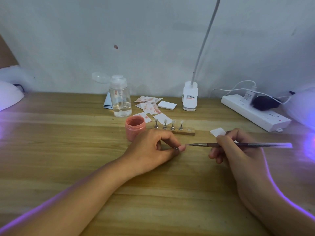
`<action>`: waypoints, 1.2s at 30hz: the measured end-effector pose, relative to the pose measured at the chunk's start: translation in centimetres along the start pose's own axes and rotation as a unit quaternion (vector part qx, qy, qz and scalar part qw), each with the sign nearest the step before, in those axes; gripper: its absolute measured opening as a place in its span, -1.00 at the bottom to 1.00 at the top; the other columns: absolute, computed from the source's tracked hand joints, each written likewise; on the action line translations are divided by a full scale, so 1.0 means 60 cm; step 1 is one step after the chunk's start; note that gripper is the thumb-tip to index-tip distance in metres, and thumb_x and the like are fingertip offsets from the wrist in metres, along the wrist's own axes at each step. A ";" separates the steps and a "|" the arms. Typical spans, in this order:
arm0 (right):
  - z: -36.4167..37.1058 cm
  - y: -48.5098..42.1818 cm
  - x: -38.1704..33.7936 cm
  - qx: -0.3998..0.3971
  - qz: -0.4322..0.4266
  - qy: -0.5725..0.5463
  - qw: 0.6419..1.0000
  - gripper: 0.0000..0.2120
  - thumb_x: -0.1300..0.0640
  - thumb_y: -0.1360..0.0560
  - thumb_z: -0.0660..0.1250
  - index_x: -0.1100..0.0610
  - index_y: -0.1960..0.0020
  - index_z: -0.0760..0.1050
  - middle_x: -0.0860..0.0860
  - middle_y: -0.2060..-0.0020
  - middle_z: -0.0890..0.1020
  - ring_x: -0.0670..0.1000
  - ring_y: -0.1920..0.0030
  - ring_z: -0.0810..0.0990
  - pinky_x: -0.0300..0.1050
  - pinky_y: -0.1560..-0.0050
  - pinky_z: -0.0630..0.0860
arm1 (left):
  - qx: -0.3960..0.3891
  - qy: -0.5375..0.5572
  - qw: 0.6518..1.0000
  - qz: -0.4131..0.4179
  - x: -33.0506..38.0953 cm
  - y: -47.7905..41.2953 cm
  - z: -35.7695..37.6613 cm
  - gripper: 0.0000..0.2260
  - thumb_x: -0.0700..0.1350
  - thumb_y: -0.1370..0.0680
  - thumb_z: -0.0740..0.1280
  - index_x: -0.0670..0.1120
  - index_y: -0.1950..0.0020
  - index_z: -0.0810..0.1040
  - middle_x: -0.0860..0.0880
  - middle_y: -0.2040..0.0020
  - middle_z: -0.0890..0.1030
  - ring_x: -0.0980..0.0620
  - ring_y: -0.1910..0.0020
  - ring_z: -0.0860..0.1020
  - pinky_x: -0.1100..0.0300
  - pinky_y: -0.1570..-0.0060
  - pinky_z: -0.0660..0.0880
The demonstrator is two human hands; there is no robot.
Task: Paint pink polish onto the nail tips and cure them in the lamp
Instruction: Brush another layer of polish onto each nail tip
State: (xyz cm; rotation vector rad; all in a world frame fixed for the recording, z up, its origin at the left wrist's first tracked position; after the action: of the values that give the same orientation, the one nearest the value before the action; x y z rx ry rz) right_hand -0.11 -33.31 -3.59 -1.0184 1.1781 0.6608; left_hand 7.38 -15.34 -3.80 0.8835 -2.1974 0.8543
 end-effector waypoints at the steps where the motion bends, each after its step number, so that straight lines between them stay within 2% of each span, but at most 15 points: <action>1: -0.001 0.000 0.000 0.001 -0.001 -0.003 1.000 -0.76 0.29 -0.50 0.28 0.13 0.33 0.41 0.12 0.48 0.61 -0.06 0.47 0.51 -0.32 0.44 0.46 | 0.000 0.000 1.000 0.000 -0.001 -0.001 0.000 -0.94 -0.05 -0.49 0.48 0.09 0.16 0.65 0.39 0.48 0.49 0.21 0.58 0.29 0.45 0.52 0.15; 7: 0.003 0.001 -0.007 -0.009 -0.016 0.003 1.000 -0.64 0.28 -0.51 0.28 0.00 0.42 0.44 0.12 0.48 0.61 -0.06 0.46 0.51 -0.31 0.43 0.45 | 0.000 0.008 1.000 -0.004 -0.007 -0.002 0.000 -0.97 -0.05 -0.48 0.48 0.02 0.13 0.69 0.38 0.42 0.55 0.21 0.57 0.30 0.45 0.50 0.16; 13: 0.005 0.002 -0.002 -0.012 -0.003 0.012 1.000 -0.74 0.30 -0.50 0.29 0.13 0.34 0.41 0.12 0.48 0.61 -0.08 0.47 0.50 -0.32 0.43 0.45 | -0.005 0.023 1.000 -0.012 -0.014 -0.004 -0.001 -0.94 -0.06 -0.47 0.49 -0.02 0.09 0.71 0.34 0.31 0.61 0.20 0.55 0.30 0.42 0.49 0.18; 18: 0.002 0.010 -0.031 0.027 -0.087 0.001 0.996 -0.79 0.16 -0.57 0.29 0.27 0.17 0.41 0.06 0.46 0.58 -0.09 0.43 0.46 -0.32 0.37 0.43 | -0.009 0.031 0.999 -0.014 -0.017 -0.007 -0.001 -0.94 -0.14 -0.48 0.50 0.00 0.08 0.71 0.19 0.20 0.69 0.27 0.52 0.37 0.47 0.47 0.21; 20: 0.007 0.015 -0.053 0.027 -0.120 0.009 0.992 -0.78 0.08 -0.54 0.28 0.25 0.13 0.44 0.04 0.44 0.57 -0.12 0.41 0.46 -0.34 0.33 0.43 | -0.011 0.035 0.999 -0.013 -0.016 -0.008 -0.003 -0.91 -0.14 -0.49 0.49 0.06 0.08 0.70 0.16 0.15 0.70 0.31 0.50 0.40 0.48 0.45 0.23; 23: 0.029 0.017 -0.077 -0.006 -0.131 0.032 0.991 -0.81 0.08 -0.47 0.31 0.22 0.08 0.53 0.03 0.35 0.64 -0.19 0.34 0.56 -0.40 0.25 0.48 | -0.010 0.027 1.000 -0.008 -0.017 -0.008 -0.007 -0.84 -0.15 -0.49 0.48 0.14 0.08 0.68 0.17 0.12 0.70 0.34 0.46 0.42 0.47 0.42 0.26; 27: 0.081 0.002 -0.083 -0.088 -0.054 0.002 0.995 -0.94 0.24 -0.54 0.31 0.22 0.08 0.54 0.07 0.37 0.64 -0.09 0.32 0.56 -0.29 0.26 0.50 | -0.013 0.028 1.000 0.006 -0.015 -0.007 -0.005 -0.86 -0.23 -0.49 0.46 0.00 0.04 0.71 0.14 0.14 0.69 0.42 0.39 0.46 0.50 0.38 0.29; 30: 0.136 -0.035 -0.102 -0.130 -0.027 0.047 0.990 -0.97 0.22 -0.50 0.29 0.14 0.11 0.45 0.05 0.39 0.66 -0.12 0.38 0.53 -0.23 0.29 0.48 | -0.008 0.040 0.999 0.001 -0.013 -0.004 -0.007 -0.87 -0.25 -0.49 0.46 -0.03 0.06 0.71 0.09 0.10 0.71 0.46 0.40 0.45 0.54 0.37 0.28; 33: 0.200 -0.073 -0.107 -0.179 -0.017 0.174 0.968 -0.92 0.18 -0.48 0.31 0.10 0.19 0.49 -0.04 0.40 0.68 -0.17 0.46 0.49 -0.26 0.40 0.44 | 0.003 0.022 1.000 -0.005 -0.010 -0.003 -0.009 -0.88 -0.22 -0.48 0.47 -0.03 0.05 0.72 0.13 0.09 0.71 0.46 0.41 0.44 0.55 0.37 0.27; 36: 0.234 -0.092 -0.093 -0.172 -0.028 0.273 0.946 -0.82 0.14 -0.45 0.34 0.08 0.33 0.53 -0.06 0.47 0.65 -0.20 0.53 0.46 -0.32 0.53 0.34 | 0.007 0.006 1.000 -0.011 -0.011 -0.002 -0.008 -0.88 -0.17 -0.47 0.47 0.05 0.07 0.71 0.14 0.08 0.72 0.43 0.41 0.45 0.51 0.37 0.28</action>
State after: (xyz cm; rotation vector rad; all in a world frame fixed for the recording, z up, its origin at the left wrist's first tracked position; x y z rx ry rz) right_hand 9.01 -22.54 4.06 -1.5943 1.5358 0.5627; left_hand 8.03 -14.81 -3.93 0.9048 -2.1700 0.8642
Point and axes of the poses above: each hand's wrist, its own y-axis away from the middle knuckle, its own z-axis out of the palm, x = y × z, the point moved 6 cm from there along -y, towards the middle knuckle
